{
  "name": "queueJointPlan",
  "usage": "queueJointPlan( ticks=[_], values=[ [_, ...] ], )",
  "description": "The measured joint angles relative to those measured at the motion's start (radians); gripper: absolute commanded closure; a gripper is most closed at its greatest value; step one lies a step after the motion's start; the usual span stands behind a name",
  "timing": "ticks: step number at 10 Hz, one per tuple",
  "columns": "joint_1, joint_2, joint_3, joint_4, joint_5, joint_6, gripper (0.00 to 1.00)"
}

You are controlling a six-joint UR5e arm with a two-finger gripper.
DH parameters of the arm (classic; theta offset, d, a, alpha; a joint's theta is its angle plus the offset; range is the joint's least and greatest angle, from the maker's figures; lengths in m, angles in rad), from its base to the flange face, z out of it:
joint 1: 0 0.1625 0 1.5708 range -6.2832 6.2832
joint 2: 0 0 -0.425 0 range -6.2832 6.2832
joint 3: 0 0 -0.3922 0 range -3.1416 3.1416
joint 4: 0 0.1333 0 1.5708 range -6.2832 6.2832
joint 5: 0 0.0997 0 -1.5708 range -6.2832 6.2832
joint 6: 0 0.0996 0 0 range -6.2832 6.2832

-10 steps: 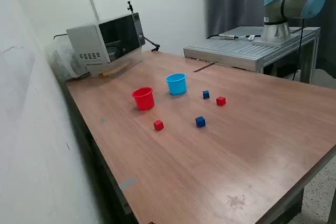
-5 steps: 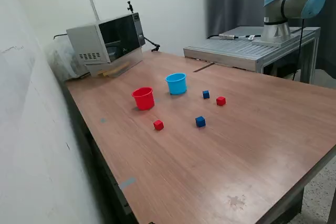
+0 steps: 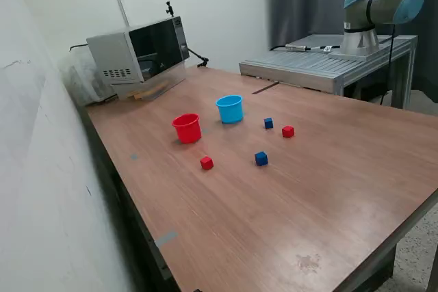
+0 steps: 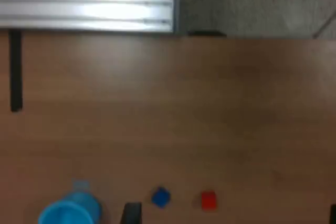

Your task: Place red objects in the red bin, and blue objects in the blue bin.

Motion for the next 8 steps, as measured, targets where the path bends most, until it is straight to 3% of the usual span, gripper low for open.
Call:
queueJointPlan(
  ticks=[1,3,8],
  values=[
    [-0.001,0.019,-0.006,-0.071,0.023,0.024,0.00],
    [-0.002,0.076,0.003,-0.227,0.040,0.164,0.00],
    [-0.009,0.307,0.135,-0.580,0.027,0.425,0.00]
  ],
)
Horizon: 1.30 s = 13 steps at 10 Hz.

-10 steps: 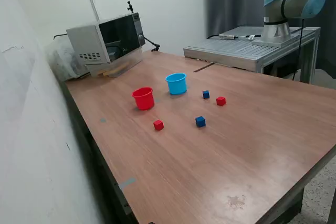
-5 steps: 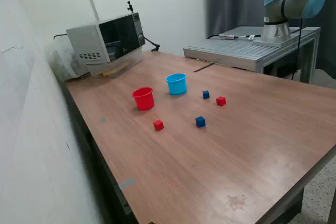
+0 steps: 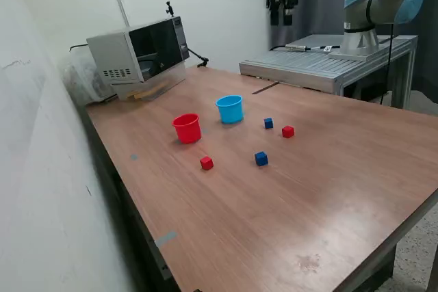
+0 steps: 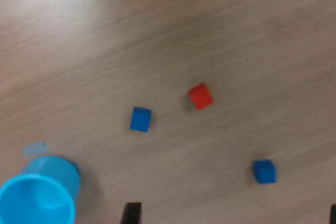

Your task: Place red objects in the red bin, and blue objects in the blue bin.

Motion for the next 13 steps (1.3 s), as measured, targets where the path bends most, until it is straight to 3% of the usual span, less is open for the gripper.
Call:
queueJointPlan(
  ticks=[3,7,13],
  values=[
    [-0.039,0.139,0.042,-0.116,-0.035,0.038,0.00],
    [-0.098,0.238,0.091,-0.226,-0.065,0.044,0.00],
    [-0.101,0.294,0.128,-0.302,-0.068,0.044,0.00]
  ],
)
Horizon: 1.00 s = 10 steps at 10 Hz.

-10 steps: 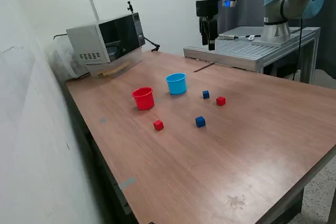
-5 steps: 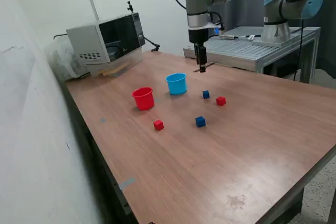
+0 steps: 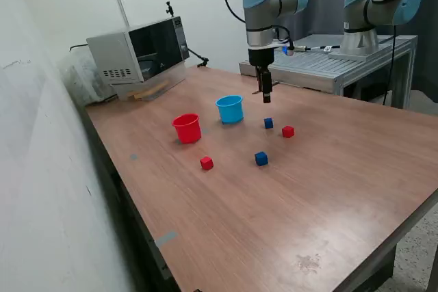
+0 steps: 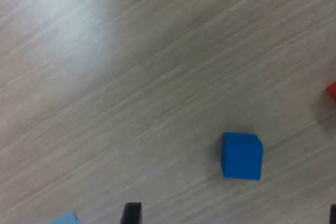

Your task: Place red objects in the red bin, and blue objects in the blue bin.

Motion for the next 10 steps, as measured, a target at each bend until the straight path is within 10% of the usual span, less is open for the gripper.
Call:
queueJointPlan(
  ticks=[10],
  values=[
    [0.012,0.089,0.000,-0.089,0.004,-0.003,0.00]
  ],
)
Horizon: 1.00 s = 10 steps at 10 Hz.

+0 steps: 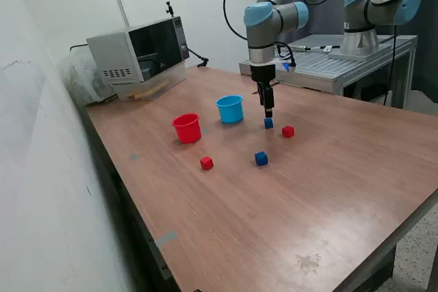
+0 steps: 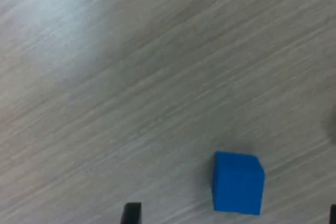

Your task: Place red objects in the red bin, and blue objects in the blue bin.

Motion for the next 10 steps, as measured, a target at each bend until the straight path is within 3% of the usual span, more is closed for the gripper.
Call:
queueJointPlan(
  ticks=[7,8,10],
  values=[
    [0.011,0.053,-0.015,0.007,0.008,-0.031,0.00],
    [0.012,0.060,-0.016,0.008,0.008,-0.038,1.00],
    [0.012,0.074,-0.018,0.010,0.009,-0.052,1.00]
  ],
)
